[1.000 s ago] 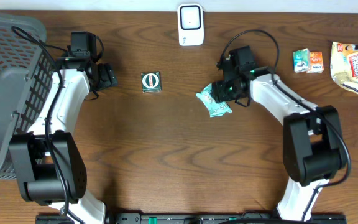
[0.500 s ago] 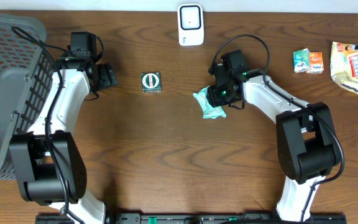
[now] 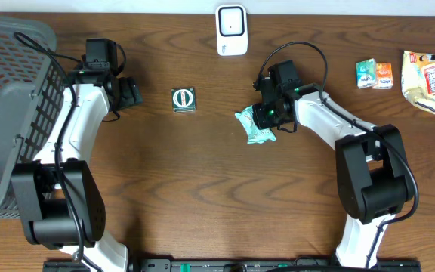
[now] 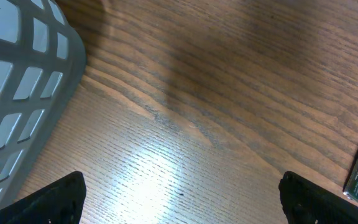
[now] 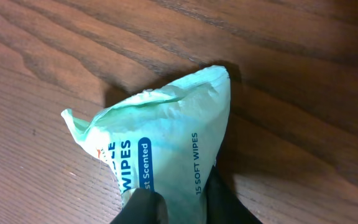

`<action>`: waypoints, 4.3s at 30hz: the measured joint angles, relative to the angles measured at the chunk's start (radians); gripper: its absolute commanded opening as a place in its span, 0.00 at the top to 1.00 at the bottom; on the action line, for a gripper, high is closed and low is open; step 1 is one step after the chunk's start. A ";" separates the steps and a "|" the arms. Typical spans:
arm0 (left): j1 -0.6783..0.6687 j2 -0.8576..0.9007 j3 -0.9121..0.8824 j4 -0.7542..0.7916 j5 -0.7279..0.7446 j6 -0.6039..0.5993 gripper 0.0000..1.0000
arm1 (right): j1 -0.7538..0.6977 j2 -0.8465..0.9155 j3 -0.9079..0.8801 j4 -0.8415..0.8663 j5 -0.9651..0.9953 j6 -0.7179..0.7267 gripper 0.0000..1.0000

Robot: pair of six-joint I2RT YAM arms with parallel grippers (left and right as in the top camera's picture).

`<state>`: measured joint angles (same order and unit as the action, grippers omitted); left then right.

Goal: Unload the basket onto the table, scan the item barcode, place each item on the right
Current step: 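Hold the green wipes pack in front of the scanner window, then carry the wipes pack right and drop it beside the tissue packs, then reach the right gripper to the green Zam-Buk tin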

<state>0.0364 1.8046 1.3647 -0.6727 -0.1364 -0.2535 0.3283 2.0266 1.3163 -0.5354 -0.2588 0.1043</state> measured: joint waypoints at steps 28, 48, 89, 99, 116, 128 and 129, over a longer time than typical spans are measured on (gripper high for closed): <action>0.000 0.000 0.000 0.000 0.000 0.000 0.03 | -0.005 -0.040 0.126 0.505 0.070 0.144 0.99; 0.000 0.000 0.000 0.001 0.000 0.000 0.02 | -0.005 0.234 0.528 0.763 0.213 0.252 0.99; 0.000 0.000 0.000 0.000 0.000 0.000 0.03 | -0.229 0.216 0.733 0.026 0.499 -0.098 0.99; 0.000 0.000 0.000 0.000 0.000 0.000 0.03 | -0.402 0.211 0.736 -0.195 0.612 -0.227 0.99; 0.000 0.000 0.000 0.000 0.000 0.000 0.02 | -0.558 0.211 0.682 -0.279 0.637 -0.250 0.13; 0.000 0.000 0.000 0.000 0.000 0.000 0.02 | -0.377 0.087 0.676 -0.247 0.432 -0.248 0.10; 0.000 0.000 0.000 0.000 0.000 0.000 0.02 | -0.349 0.063 0.676 -0.253 0.362 -0.246 0.10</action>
<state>0.0364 1.8046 1.3647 -0.6727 -0.1364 -0.2535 -0.0204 2.0899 1.9923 -0.7879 0.1036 -0.1421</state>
